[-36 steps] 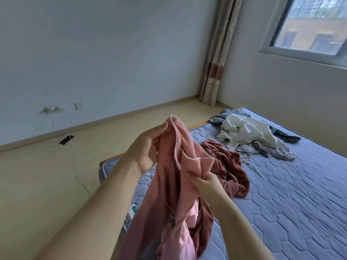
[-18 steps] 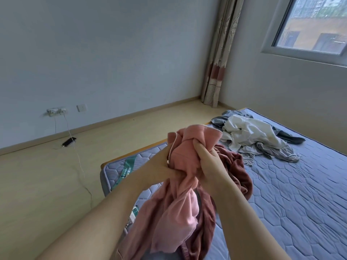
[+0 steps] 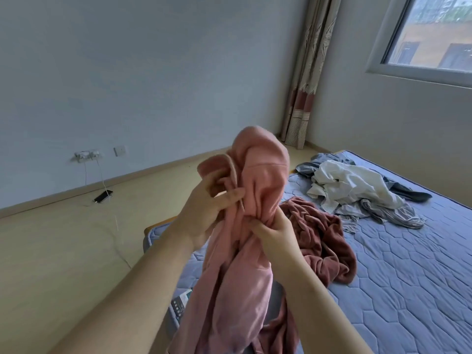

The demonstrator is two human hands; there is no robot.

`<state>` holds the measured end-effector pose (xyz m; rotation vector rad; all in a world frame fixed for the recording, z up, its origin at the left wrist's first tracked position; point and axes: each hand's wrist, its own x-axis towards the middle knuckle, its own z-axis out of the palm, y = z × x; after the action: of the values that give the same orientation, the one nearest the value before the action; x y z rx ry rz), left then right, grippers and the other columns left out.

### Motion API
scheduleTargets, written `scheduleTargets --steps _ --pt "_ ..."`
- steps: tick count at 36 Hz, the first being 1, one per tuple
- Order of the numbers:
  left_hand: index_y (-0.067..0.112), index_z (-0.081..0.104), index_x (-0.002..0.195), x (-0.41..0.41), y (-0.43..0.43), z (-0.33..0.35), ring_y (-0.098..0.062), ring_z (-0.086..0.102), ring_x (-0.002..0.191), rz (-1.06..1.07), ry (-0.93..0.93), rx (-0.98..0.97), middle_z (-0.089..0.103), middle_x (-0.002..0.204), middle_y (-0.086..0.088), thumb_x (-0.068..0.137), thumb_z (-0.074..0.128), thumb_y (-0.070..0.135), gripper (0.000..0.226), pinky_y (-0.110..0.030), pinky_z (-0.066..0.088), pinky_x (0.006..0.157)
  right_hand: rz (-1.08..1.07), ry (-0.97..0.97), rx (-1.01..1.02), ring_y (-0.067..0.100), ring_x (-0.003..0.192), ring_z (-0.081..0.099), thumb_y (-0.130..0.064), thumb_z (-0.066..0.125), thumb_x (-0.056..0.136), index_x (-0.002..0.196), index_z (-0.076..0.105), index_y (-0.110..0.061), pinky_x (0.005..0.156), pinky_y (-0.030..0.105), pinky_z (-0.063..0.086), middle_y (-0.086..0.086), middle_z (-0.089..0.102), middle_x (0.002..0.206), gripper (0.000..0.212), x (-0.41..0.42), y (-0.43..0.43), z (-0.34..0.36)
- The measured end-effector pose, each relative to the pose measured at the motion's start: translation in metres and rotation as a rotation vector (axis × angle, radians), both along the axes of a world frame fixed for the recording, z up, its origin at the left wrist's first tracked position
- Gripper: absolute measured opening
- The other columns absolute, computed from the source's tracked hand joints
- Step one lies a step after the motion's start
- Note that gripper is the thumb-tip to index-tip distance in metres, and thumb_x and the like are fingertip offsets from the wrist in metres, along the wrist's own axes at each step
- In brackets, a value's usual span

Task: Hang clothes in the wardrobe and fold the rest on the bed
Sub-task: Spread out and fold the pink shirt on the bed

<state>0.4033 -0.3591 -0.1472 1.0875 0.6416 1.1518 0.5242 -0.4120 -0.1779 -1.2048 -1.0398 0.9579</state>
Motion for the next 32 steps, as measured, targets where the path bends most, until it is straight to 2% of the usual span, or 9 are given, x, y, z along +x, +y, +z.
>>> scheduleTargets --steps 2,4,5,8,11,15,20,27,32 --pt "0.024 0.039 0.132 -0.004 0.001 0.001 -0.009 0.065 0.087 0.033 -0.003 0.014 0.06 0.111 0.0 0.065 0.068 0.006 0.076 -0.025 0.055 0.071 -0.001 0.136 0.004 0.021 0.088 0.066 0.004 0.056 0.086 0.088 0.064 -0.018 0.082 0.033 0.053 0.004 0.07 0.088 0.023 0.0 0.003 0.01" --pt "0.032 0.019 0.143 -0.008 -0.001 0.0 -0.007 0.063 0.099 0.061 0.198 0.054 0.055 0.124 0.006 0.066 0.076 0.008 0.098 -0.028 0.053 0.082 0.022 0.288 -0.003 0.022 0.091 0.068 -0.003 0.054 0.091 0.091 0.066 -0.017 0.084 0.036 0.055 0.006 0.073 0.091 0.018 -0.002 0.006 0.019" --pt "0.029 0.022 0.143 -0.009 -0.002 -0.003 -0.008 0.062 0.103 0.039 0.273 0.055 0.054 0.127 0.005 0.065 0.08 0.013 0.098 -0.029 0.053 0.085 0.024 0.349 -0.01 0.018 0.085 0.07 -0.006 0.053 0.092 0.089 0.067 -0.017 0.08 0.033 0.057 0.004 0.074 0.086 0.017 -0.001 0.008 0.022" --pt "0.014 0.054 0.12 -0.013 -0.003 -0.009 -0.016 0.067 0.093 -0.089 0.241 -0.078 0.067 0.112 -0.008 0.068 0.074 0.016 0.056 -0.028 0.056 0.078 -0.038 0.361 -0.033 0.012 0.074 0.068 -0.01 0.054 0.093 0.084 0.067 -0.016 0.074 0.027 0.056 -0.001 0.072 0.075 0.017 0.003 0.013 0.025" --pt "0.007 0.063 0.107 -0.018 0.004 -0.021 -0.014 0.066 0.081 -0.014 0.285 -0.18 0.07 0.096 -0.006 0.083 0.063 0.005 0.023 -0.025 0.054 0.076 -0.116 0.229 -0.118 0.018 0.081 0.063 -0.005 0.052 0.092 0.082 0.065 -0.014 0.073 0.028 0.052 0.005 0.067 0.078 0.019 0.009 0.014 0.011" --pt "0.012 0.061 0.094 -0.023 0.008 -0.039 -0.008 0.062 0.068 0.114 0.352 -0.195 0.066 0.083 -0.003 0.09 0.047 -0.011 0.027 -0.017 0.051 0.067 -0.168 0.148 -0.218 0.011 0.068 0.059 0.007 0.049 0.087 0.075 0.063 -0.019 0.058 0.016 0.05 -0.002 0.064 0.069 0.032 0.013 0.005 -0.011" --pt "0.013 0.061 0.082 -0.031 0.009 -0.044 -0.015 0.059 0.089 0.241 0.331 -0.127 0.065 0.092 -0.003 0.087 0.039 -0.018 0.039 -0.023 0.046 0.083 -0.26 0.09 -0.205 0.011 0.067 0.054 0.011 0.045 0.085 0.082 0.066 -0.022 0.061 0.019 0.047 -0.005 0.062 0.068 0.04 0.022 -0.002 -0.018" --pt "0.02 0.065 0.094 -0.038 0.006 -0.019 -0.011 0.062 0.096 0.239 0.265 0.062 0.068 0.1 0.001 0.083 0.063 0.0 0.023 -0.023 0.048 0.09 -0.338 0.041 -0.076 0.018 0.073 0.051 0.006 0.049 0.084 0.074 0.061 -0.019 0.07 0.031 0.044 0.002 0.057 0.07 0.029 0.039 -0.009 -0.001" --pt "0.025 0.063 0.101 -0.045 0.009 -0.009 -0.005 0.065 0.09 0.209 0.297 0.167 0.068 0.097 0.007 0.082 0.062 -0.006 0.036 -0.017 0.052 0.081 -0.346 0.037 0.016 0.014 0.069 0.05 0.007 0.051 0.084 0.07 0.062 -0.013 0.061 0.022 0.045 0.004 0.058 0.07 0.026 0.051 -0.016 0.009"
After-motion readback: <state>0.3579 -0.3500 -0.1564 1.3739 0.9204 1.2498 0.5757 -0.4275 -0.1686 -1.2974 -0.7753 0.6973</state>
